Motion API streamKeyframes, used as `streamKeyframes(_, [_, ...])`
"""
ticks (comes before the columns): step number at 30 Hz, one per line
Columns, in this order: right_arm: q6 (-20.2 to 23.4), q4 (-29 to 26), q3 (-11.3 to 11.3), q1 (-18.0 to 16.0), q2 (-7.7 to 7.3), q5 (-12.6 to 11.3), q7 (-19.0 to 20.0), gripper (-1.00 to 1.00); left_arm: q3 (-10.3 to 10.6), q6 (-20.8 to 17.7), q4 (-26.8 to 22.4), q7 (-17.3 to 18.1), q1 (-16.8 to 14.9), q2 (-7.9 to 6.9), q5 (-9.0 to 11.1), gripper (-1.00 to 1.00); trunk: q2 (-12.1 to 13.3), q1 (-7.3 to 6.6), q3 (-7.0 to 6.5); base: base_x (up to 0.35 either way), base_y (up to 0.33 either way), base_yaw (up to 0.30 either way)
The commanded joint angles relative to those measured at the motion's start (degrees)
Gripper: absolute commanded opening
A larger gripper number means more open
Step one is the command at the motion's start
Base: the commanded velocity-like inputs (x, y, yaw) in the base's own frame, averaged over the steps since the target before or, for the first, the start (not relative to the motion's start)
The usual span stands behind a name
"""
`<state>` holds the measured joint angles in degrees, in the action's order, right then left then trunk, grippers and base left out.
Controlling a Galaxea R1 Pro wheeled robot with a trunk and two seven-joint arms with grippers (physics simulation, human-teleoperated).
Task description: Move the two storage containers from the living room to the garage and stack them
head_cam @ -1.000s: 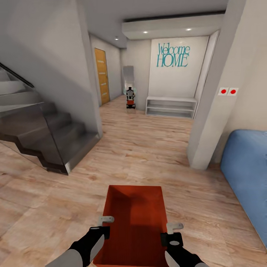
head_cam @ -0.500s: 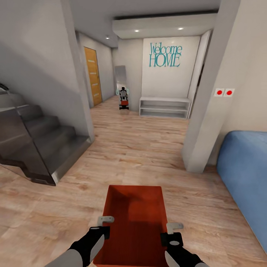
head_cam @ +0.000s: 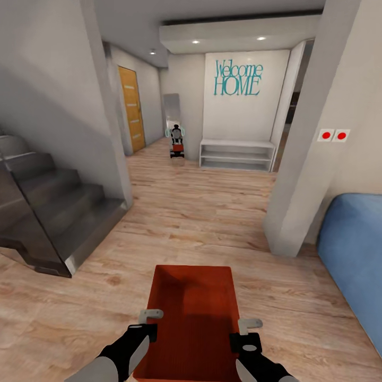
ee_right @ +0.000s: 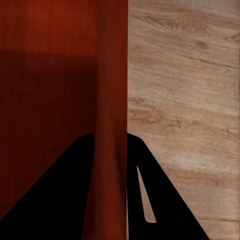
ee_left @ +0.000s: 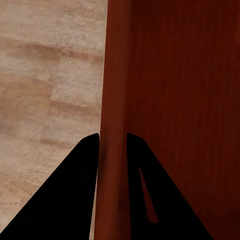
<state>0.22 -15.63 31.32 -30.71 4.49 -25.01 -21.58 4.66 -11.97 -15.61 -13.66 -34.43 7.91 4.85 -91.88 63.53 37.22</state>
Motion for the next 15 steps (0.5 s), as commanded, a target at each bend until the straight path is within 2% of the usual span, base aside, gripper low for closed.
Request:
streamKeyframes(1, [0.0, 0.7, -0.4, -0.1, -0.27, -0.9, -0.6, -1.0, 0.4, -0.5, -0.3, -0.8, 0.0, -0.44, -1.3, -1.0, 0.0, 0.03, 0.05, 0.322, 0.0, 0.0])
streamKeyframes(15, [0.0, 0.7, -0.4, -0.1, -0.36, -0.9, -0.6, -1.0, 0.4, -0.5, -0.3, -0.8, 0.0, -0.44, -1.3, -1.0, 0.0, 0.03, 0.05, 0.322, 0.0, 0.0])
